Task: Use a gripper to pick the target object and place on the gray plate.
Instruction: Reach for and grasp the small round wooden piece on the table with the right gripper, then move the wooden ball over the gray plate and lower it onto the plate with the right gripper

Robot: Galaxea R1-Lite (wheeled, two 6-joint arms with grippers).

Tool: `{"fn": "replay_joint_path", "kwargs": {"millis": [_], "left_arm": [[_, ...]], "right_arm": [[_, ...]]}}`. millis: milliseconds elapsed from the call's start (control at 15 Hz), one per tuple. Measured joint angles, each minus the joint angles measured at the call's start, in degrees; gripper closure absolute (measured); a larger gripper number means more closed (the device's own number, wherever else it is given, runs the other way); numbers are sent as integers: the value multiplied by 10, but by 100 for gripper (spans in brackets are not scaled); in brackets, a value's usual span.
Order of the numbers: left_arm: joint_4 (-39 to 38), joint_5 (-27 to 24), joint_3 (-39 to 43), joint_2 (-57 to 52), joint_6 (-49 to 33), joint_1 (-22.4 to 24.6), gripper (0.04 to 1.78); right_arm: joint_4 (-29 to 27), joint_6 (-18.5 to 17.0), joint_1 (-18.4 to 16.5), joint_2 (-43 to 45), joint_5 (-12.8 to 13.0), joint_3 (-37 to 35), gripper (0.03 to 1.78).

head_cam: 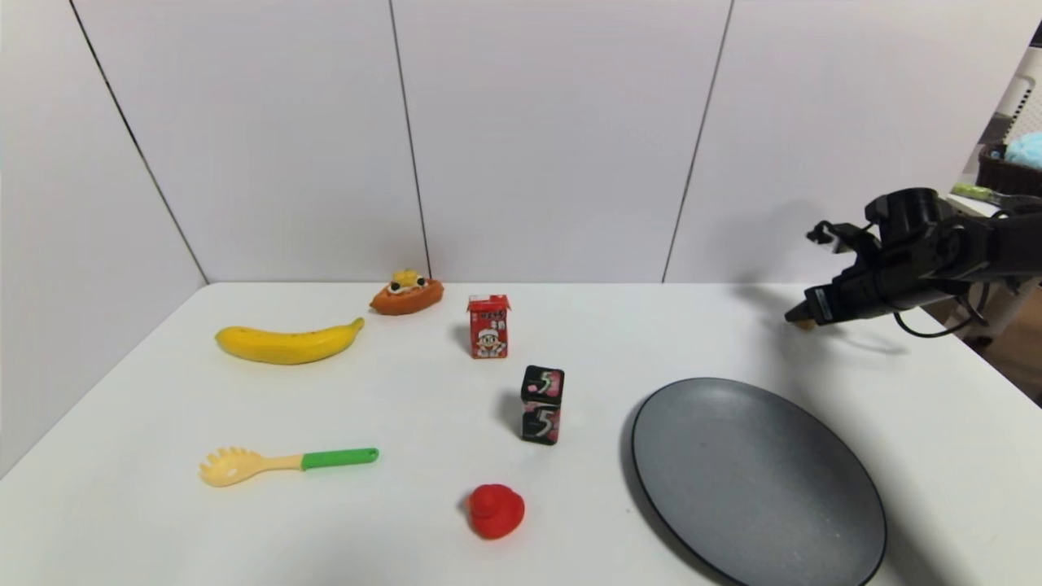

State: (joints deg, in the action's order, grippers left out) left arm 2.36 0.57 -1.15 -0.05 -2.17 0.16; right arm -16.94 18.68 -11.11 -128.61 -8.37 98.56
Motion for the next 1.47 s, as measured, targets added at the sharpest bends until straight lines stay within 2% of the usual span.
{"fn": "replay_joint_path", "kwargs": {"millis": [200,267,333,733,1000,1200,1467], "left_arm": [[0,0,0,0,0,0,13],[0,0,0,0,0,0,13],[0,0,0,0,0,0,13],[0,0,0,0,0,0,13],[0,0,0,0,0,0,13],[0,0,0,0,0,0,13],[0,0,0,0,0,0,13]], "right_arm": [[0,0,0,0,0,0,103],[0,0,0,0,0,-1,125],[0,0,0,1,0,-2,134],[1,1,2,23,-4,-17,134],[1,0,8,101,-20,-52,134],[1,-3,32,201,-51,-140,134],[4,-5,118,367,-88,-320,134]]}}
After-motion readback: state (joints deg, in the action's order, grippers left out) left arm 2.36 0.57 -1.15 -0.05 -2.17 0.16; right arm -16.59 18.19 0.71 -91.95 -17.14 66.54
